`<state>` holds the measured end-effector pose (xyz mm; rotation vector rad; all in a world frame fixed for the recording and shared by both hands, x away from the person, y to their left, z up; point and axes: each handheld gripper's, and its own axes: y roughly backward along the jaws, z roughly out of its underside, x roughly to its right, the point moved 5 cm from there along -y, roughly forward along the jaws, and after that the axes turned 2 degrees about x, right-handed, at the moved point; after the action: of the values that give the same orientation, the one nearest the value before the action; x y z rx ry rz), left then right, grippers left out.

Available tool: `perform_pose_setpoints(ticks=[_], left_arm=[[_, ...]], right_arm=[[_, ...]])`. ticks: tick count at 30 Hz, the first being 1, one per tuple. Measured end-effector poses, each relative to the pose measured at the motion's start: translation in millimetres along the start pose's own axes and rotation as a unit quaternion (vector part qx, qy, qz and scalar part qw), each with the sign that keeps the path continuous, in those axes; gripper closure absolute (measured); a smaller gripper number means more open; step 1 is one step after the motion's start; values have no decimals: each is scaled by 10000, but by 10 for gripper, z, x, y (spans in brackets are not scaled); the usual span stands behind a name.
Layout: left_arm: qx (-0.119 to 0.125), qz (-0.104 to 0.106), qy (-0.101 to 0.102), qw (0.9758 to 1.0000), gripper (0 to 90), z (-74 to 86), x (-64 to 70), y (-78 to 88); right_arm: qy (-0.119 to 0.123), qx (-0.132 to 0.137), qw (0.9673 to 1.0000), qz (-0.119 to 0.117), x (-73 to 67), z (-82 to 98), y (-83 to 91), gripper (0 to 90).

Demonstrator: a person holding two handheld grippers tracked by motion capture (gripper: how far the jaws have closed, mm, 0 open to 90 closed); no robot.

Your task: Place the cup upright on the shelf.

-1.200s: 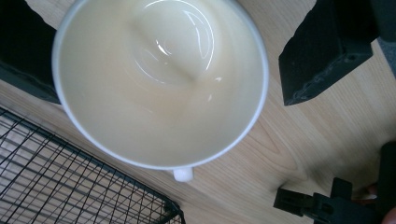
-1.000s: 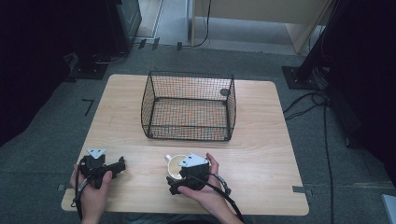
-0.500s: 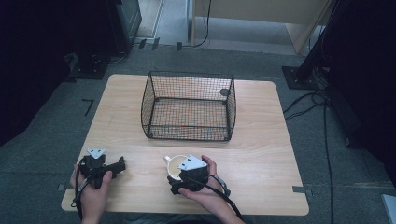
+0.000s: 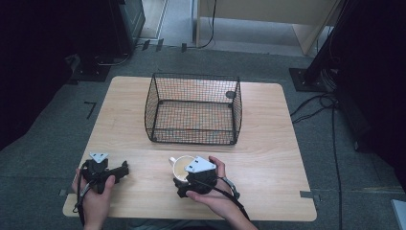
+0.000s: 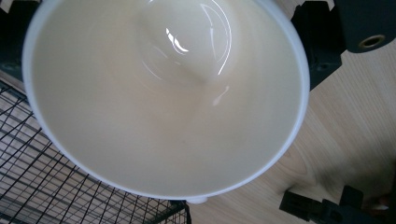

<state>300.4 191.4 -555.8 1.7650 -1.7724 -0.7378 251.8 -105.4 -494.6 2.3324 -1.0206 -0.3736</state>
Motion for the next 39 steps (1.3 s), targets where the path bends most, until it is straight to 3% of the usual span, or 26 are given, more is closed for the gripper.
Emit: perform_pose_setpoints(ticks=[22, 39], left_arm=[[-2, 7, -7, 10000, 0, 0, 1, 0], [0, 11, -2, 10000, 0, -1, 3, 0]], right_arm=[[-1, 271, 9996, -108, 154, -304, 197, 89], [-8, 455, 9989, -106, 372, -607, 332, 90]])
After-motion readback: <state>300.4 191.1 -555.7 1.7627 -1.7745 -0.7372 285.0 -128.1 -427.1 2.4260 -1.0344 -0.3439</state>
